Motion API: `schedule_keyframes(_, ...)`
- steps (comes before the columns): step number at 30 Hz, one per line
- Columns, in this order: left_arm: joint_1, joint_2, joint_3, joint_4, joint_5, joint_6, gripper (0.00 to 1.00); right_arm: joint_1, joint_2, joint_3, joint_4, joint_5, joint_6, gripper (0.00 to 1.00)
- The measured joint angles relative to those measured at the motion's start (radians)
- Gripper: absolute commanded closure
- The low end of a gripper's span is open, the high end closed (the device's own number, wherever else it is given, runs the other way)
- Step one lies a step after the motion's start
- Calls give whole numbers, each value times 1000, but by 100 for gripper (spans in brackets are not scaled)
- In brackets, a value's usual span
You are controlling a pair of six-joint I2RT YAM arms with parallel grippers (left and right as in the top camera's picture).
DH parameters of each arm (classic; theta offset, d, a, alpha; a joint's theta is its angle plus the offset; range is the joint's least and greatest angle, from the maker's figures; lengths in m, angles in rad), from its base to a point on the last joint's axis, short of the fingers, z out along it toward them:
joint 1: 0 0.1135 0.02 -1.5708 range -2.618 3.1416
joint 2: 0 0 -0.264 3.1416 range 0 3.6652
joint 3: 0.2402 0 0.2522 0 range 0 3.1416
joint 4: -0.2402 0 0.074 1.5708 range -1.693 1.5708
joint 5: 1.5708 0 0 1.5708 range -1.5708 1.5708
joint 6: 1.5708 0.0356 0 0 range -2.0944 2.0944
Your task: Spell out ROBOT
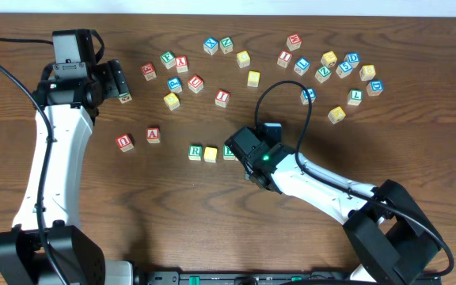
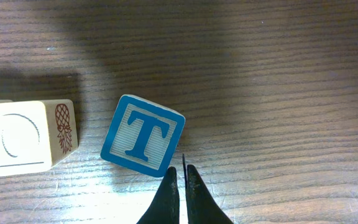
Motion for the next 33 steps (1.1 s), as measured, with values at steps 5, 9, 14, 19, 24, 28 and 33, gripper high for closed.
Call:
schedule_keyframes(5,0,0,0,0,0,0,2,0,0,0,2,0,0,99)
schedule_keyframes(9,0,0,0,0,0,0,2,0,0,0,3,5,0,99)
schedule_keyframes(14,0,0,0,0,0,0,2,-7,0,0,3,12,0,99)
schedule_keyframes(19,0,0,0,0,0,0,2,-20,0,0,-1,19,0,99)
schedule_keyframes(24,0,0,0,0,0,0,2,-21,0,0,-1,20,0,99)
schedule_keyframes(28,0,0,0,0,0,0,2,-21,0,0,-1,22,0,99)
schedule_keyframes(33,0,0,0,0,0,0,2,-21,0,0,3,32,0,99)
